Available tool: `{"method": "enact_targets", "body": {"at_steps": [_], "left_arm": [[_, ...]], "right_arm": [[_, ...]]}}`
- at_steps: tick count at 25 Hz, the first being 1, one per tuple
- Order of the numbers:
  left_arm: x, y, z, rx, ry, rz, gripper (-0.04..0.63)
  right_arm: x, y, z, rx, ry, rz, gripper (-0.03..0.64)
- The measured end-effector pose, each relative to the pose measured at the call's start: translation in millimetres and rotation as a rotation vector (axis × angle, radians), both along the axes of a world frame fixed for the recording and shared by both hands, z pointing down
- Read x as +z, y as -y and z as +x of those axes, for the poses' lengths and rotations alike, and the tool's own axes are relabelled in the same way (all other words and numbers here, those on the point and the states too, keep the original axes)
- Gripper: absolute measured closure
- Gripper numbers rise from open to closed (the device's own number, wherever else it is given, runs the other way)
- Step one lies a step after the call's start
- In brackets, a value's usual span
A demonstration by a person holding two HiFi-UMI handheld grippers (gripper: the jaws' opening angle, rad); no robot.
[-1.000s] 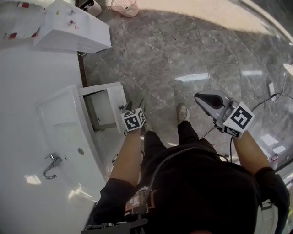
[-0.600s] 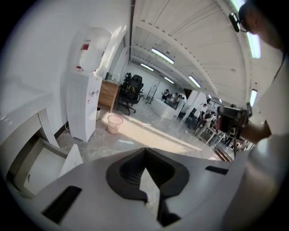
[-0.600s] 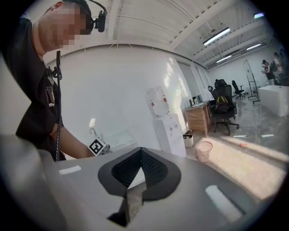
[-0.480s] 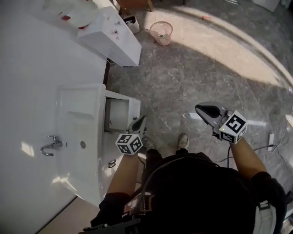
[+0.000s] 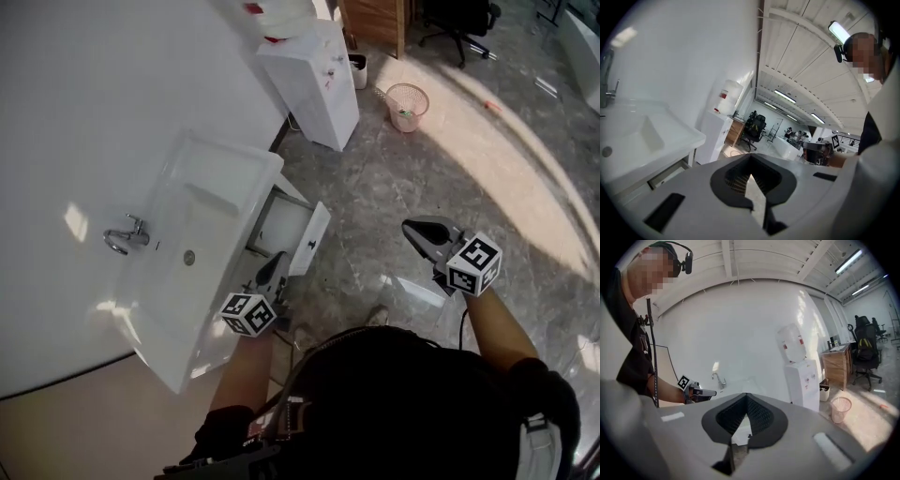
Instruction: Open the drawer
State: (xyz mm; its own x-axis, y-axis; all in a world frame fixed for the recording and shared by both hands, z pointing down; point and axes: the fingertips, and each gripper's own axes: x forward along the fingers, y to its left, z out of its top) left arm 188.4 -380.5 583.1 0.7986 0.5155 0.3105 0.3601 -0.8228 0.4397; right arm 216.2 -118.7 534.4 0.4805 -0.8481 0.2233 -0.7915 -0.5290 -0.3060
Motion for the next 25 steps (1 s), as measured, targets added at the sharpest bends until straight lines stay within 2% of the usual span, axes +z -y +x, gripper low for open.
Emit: {"method": "enact_targets", "body": {"at_steps": [6,12,18,22,25], "left_arm": [[-37.3,83.7,-35.7,-0.131,-0.068,0.006,0.595],[-69.4,173.2,-64.5,-0.218,-0.146,-0.016,0.595],[-96.1,274.0,-87.3,-0.225,-0.225,-0.059,0.595],[-127.5,355.6,-113.2,-0.209,-0.282,-0.024,0.595],[-148.9,418.2,-136.7,-0.229,-0.329,-0.002,0.595]], "right_arm": [[-21.1,70.7,11.1,-0.086,-0.019,-0.008,0.617],[-48.8,141.9,7.7,-0.125,-0.054,-0.05,0.615],[-80.2,233.7,-14.2,-0.113,-0.105,-0.07,0.617],[-101.2,315.2,-31.4,-0.096,-0.148,-0.074,0.615],[-106.7,380.6,-40.1,-0.116,-0.164,-0.081,0.615]]}}
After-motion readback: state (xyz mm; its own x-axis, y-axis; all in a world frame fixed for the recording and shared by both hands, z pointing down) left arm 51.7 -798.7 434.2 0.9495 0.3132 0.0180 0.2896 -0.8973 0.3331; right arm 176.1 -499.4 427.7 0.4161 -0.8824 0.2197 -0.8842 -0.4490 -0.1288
